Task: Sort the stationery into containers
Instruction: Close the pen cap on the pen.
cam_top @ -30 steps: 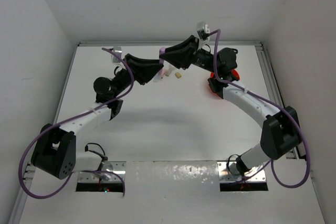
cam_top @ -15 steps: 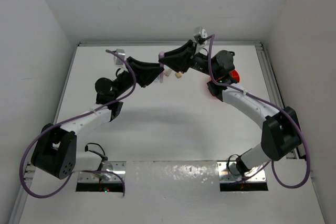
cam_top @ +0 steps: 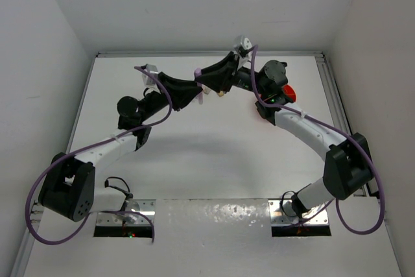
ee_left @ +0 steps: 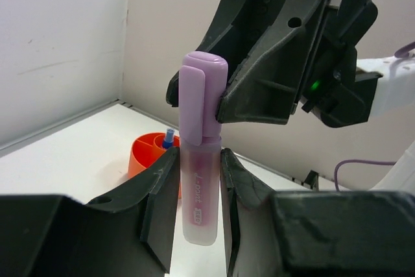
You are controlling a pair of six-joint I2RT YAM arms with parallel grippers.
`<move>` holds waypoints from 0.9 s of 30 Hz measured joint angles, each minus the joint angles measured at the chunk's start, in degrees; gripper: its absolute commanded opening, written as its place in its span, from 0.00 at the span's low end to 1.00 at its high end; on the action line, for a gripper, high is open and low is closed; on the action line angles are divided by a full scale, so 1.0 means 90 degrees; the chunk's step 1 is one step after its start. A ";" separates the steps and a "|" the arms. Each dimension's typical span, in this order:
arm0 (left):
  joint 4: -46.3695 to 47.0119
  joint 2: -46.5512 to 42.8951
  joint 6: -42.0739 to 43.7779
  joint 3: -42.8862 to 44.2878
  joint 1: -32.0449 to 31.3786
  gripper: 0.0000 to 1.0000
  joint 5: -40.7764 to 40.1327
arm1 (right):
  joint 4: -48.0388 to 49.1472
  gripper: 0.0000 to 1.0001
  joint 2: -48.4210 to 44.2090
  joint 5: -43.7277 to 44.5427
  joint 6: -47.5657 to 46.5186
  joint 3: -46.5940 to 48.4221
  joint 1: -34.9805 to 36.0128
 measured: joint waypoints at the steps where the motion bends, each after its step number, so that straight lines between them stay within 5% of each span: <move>1: 0.0012 0.0000 0.0051 0.0000 0.0000 0.00 0.0032 | -0.0027 0.30 -0.0010 -0.0029 -0.0029 0.0005 0.0000; 19: 0.1042 -0.0192 0.0466 0.0085 0.0177 0.00 -0.0134 | -0.1389 0.58 0.0046 -0.0911 -0.0141 0.0063 0.0075; 27: 0.1078 -0.0192 0.0534 0.0092 0.0192 0.00 -0.0165 | -0.2742 0.65 -0.0408 -0.0039 -0.1348 0.0080 0.0260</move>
